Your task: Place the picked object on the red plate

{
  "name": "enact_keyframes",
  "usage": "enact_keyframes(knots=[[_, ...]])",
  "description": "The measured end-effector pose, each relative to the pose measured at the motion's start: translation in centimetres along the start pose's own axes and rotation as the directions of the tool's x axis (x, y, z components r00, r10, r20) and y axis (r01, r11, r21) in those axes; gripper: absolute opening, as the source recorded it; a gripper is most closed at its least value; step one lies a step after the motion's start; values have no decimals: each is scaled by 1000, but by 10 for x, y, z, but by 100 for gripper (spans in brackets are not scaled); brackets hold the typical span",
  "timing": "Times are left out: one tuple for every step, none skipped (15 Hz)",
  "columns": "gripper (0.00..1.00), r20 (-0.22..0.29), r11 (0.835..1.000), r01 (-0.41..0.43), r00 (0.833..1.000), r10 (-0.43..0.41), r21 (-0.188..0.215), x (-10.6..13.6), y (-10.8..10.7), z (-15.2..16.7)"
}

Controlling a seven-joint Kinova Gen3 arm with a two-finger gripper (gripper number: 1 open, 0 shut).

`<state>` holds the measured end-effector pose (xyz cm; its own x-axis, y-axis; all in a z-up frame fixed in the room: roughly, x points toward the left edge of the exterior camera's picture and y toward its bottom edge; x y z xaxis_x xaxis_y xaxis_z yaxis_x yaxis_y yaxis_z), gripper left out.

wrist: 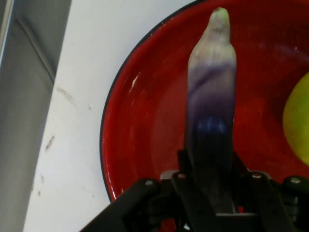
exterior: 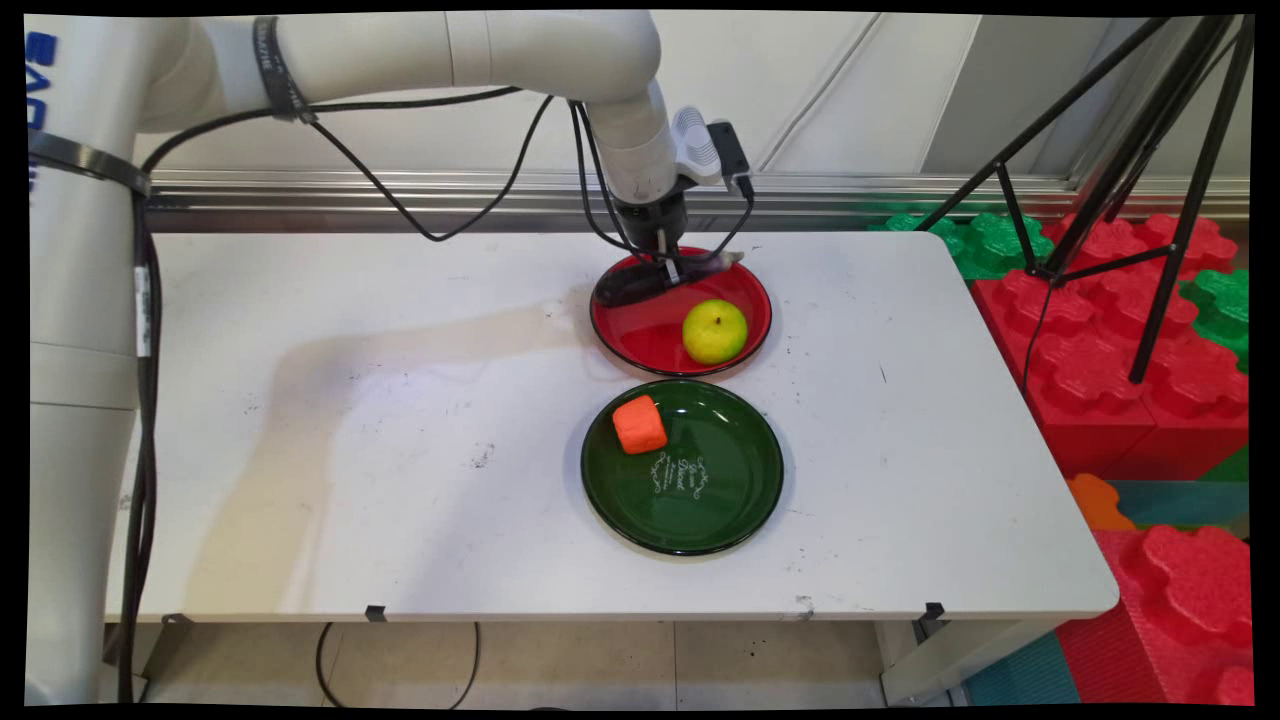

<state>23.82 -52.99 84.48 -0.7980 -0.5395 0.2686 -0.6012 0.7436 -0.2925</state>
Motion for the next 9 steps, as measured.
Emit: enact_keyframes(knots=[[0,3,1000,-5,1000,5,-5,-1,-1,4],[0,6,1000,-8,1000,8,-8,-1,-2,7],[100,8,1000,-12,1000,12,-12,-1,-3,10],[100,9,1000,-16,1000,17,-16,-2,-5,12],[100,10,1000,-20,1000,21,-20,-2,-6,13],[100,9,1000,-24,1000,24,-21,-2,-6,14],[100,8,999,-28,1000,28,-22,-2,-8,14],[100,6,999,-31,999,32,-21,-2,-8,13],[100,3,999,-36,999,36,-20,-2,-10,13]])
